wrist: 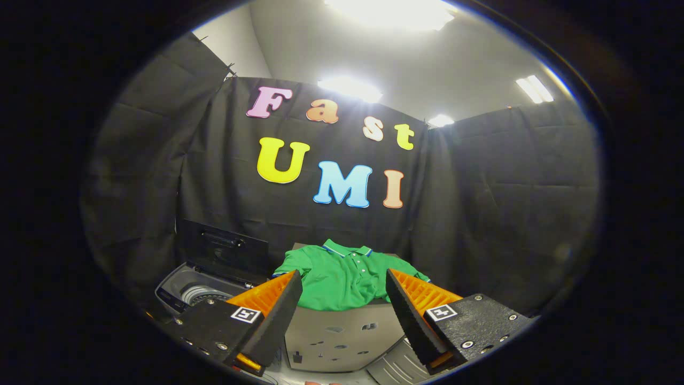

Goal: Put the clothes into the washing machine and then close the washing machine lid.

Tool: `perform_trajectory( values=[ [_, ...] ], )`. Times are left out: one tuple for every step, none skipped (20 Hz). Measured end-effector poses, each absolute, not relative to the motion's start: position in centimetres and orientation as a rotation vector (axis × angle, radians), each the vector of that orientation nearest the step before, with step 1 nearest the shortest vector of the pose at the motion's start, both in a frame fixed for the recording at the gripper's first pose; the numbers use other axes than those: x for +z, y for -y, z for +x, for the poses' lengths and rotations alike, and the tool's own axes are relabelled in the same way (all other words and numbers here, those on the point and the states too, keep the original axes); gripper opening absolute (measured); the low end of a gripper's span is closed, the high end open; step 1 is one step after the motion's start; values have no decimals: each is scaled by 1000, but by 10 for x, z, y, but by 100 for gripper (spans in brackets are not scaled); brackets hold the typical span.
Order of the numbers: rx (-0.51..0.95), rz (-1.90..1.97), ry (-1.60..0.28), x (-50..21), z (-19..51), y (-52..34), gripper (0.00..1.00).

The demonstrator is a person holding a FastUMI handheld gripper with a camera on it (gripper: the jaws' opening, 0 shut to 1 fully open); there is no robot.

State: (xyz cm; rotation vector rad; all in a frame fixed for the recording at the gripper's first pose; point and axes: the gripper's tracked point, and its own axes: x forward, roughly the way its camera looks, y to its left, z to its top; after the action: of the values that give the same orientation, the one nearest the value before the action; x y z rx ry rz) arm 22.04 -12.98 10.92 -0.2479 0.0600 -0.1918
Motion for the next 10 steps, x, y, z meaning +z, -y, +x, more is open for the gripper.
perform_trajectory(
  values=[
    [-178,-256,-71,112,237,135,97],
    [-175,-259,-84,114,252,143,96],
    [-174,-261,-93,116,264,150,96],
    [-173,-254,-101,118,279,158,95],
    [-170,-241,-112,119,293,163,95],
    [-164,-224,-123,117,306,167,95],
    [-157,-207,-138,114,319,172,95],
    [-152,-200,-160,111,331,177,95],
    [-147,-207,-187,107,340,183,95],
    [-144,-223,-217,101,351,191,95]
  ],
)
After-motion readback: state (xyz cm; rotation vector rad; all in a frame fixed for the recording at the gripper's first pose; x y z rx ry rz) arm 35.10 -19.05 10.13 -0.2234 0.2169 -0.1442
